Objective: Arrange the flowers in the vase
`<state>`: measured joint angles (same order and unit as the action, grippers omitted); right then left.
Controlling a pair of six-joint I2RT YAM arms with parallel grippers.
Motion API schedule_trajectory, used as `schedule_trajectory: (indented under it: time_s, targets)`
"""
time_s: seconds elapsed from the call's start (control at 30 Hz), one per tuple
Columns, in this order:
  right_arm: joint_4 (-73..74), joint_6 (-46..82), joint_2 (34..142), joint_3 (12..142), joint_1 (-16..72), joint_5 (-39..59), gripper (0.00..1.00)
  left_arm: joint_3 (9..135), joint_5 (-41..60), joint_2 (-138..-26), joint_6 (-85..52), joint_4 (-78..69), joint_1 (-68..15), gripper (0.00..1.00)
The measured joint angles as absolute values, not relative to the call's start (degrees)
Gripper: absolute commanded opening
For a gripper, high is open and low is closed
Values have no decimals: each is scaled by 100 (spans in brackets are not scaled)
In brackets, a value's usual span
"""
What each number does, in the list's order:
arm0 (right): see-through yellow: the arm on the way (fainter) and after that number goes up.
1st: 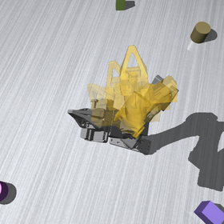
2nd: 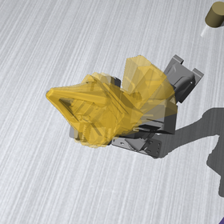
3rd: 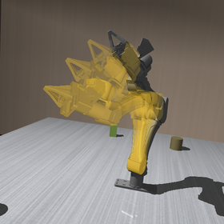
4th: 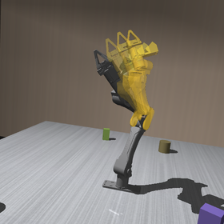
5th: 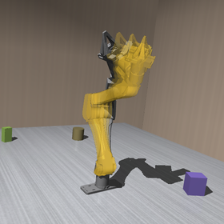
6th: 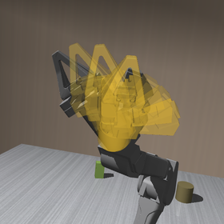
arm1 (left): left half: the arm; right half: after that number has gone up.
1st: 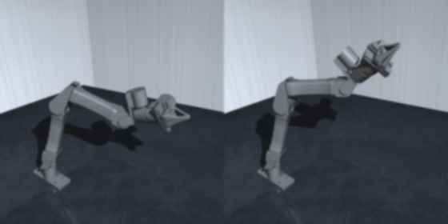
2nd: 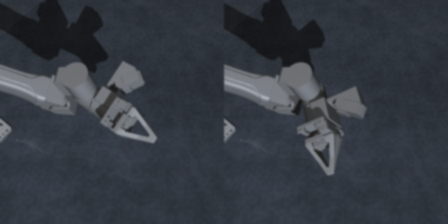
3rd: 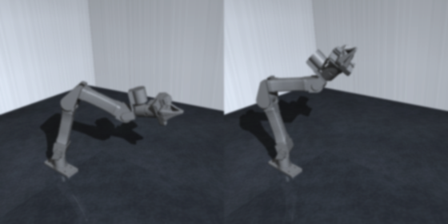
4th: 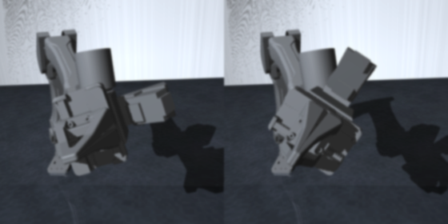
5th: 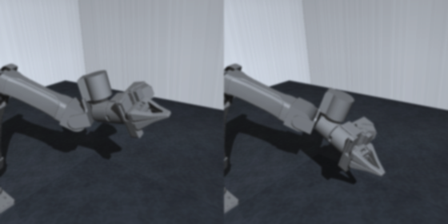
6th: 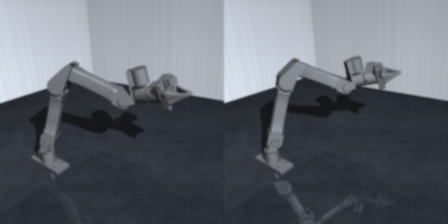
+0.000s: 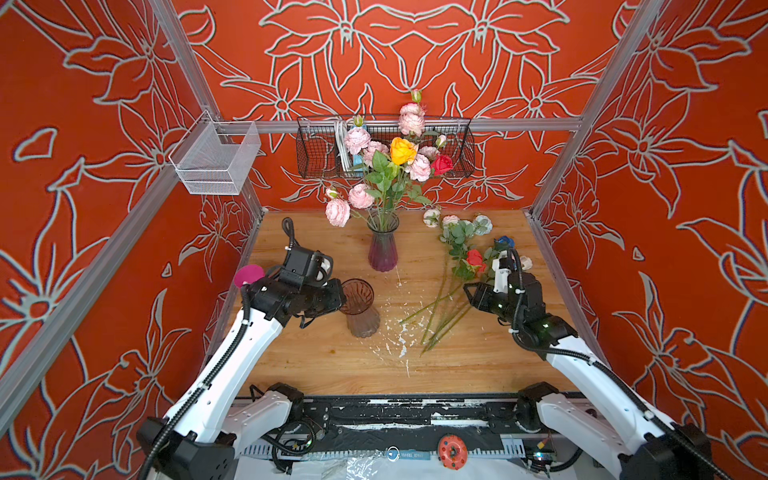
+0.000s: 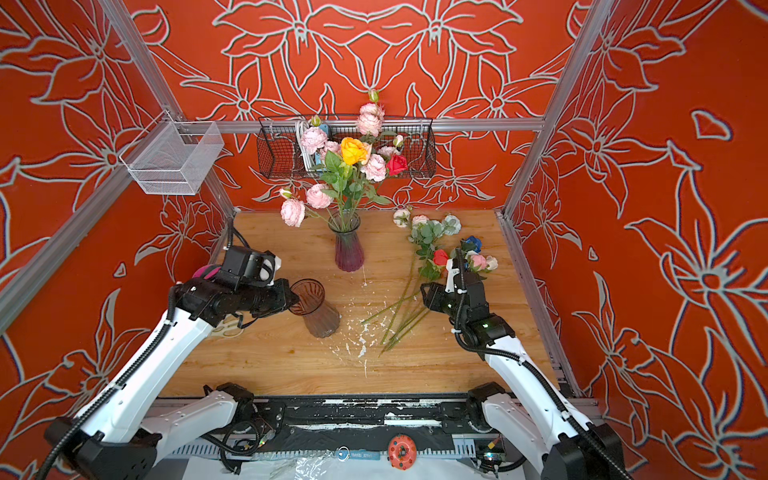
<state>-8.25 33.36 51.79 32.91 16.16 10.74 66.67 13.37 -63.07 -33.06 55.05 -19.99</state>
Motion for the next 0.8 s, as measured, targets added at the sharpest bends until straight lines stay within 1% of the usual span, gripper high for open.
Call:
schedule_trajectory:
  time_s: [0.13, 0.2, 0.27, 0.33, 0.4, 0.47, 0.5, 0.57, 0.63, 0.8]
  targets:
    - [-810, 3406, 5459, 3304, 1616, 1055, 52, 7181, 1055, -7043, -3245, 5448, -2440, 0]
    - [-794, 3544, 5905, 3413, 1616, 1129, 51, 7310, 1020, -7253, -3181, 5295, -2530, 0]
    - [-628, 3760, 6434, 3566, 1632, 1282, 47, 7371, 996, -7347, -3118, 5188, -2545, 0]
    - [-357, 4003, 6941, 3699, 1684, 1417, 40, 7452, 972, -7419, -3055, 5175, -2545, 0]
    - [-126, 4217, 7575, 3966, 1846, 1511, 19, 7535, 967, -7491, -2978, 5175, -2545, 0]
    - [-8, 4344, 8230, 4394, 2104, 1557, 3, 7592, 978, -7555, -2923, 5155, -2547, 0]
    - [30, 4383, 8519, 4628, 2226, 1557, 0, 7618, 982, -7585, -2895, 5153, -2547, 0]
    - [86, 4460, 9247, 5242, 2547, 1551, 0, 7703, 1009, -7682, -2816, 5159, -2547, 0]
    - [132, 4447, 9730, 5627, 2759, 1509, 0, 7806, 1028, -7789, -2749, 5168, -2547, 0]
    - [51, 4392, 10189, 5693, 3188, 1052, 0, 8025, 1002, -8003, -2523, 5181, -2556, 0]
